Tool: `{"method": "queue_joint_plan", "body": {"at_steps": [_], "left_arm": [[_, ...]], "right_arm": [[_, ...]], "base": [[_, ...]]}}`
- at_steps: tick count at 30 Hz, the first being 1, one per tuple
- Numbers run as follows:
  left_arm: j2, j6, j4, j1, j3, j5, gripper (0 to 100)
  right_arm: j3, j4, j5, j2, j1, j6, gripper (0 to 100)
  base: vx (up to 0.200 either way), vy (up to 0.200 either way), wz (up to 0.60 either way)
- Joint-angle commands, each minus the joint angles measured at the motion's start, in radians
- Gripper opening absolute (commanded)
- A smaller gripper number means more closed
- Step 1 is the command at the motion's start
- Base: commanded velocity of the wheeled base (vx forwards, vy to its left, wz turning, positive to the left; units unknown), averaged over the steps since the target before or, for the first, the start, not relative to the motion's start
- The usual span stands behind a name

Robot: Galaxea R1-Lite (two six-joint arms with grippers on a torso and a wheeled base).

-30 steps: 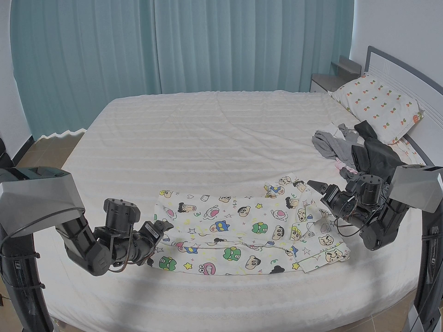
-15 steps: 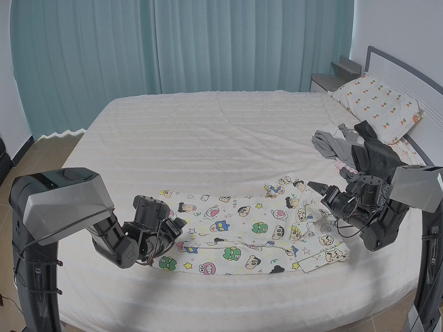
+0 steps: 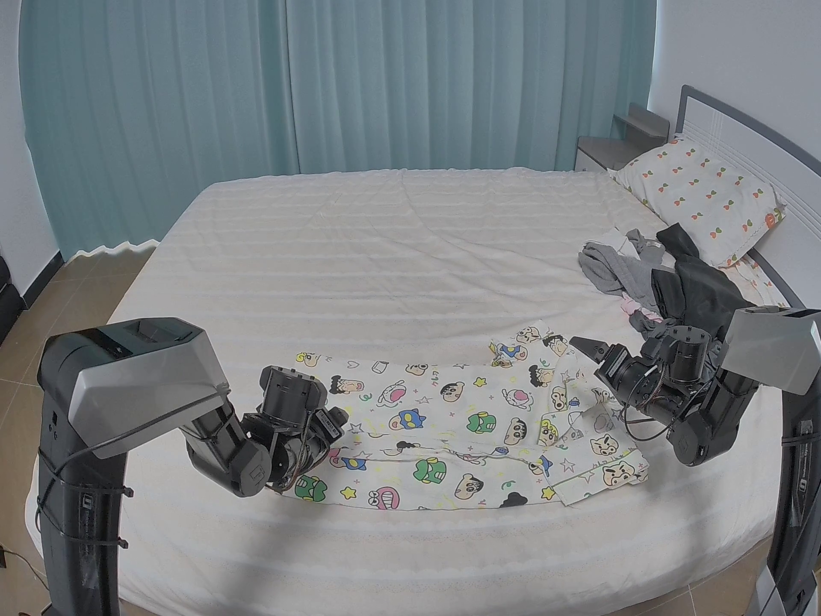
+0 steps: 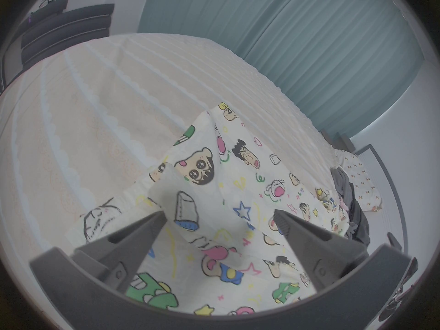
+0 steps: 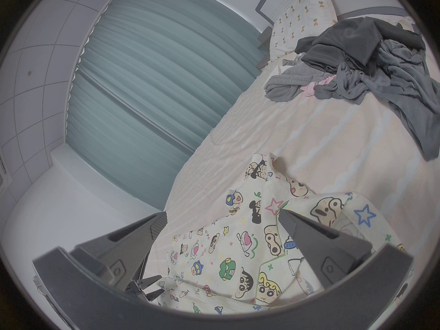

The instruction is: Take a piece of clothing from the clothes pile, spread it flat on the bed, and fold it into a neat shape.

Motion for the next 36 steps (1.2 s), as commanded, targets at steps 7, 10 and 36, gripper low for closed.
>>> {"method": "queue_joint_plan", "body": {"at_steps": [7, 10, 36], "left_arm": [[0.021, 0.001, -0.003, 0.008, -0.022, 0.053, 0], [0.018, 0.003, -0.003, 0.011, -0.042, 0.059, 0], [0.066, 0.026, 0.056, 0.086, -0.151, 0.059, 100]], "right_arm": [[0.001, -0.014, 0.0, 0.008, 0.0, 0.0, 100], [0.003, -0.039, 0.0, 0.012, 0.0, -0.001, 100], [0.003, -0.043, -0.003, 0.023, -0.007, -0.014, 100]], "base": [[0.0, 0.0, 0.0], [0.0, 0.0, 0.0], [0.0, 0.0, 0.0]]}}
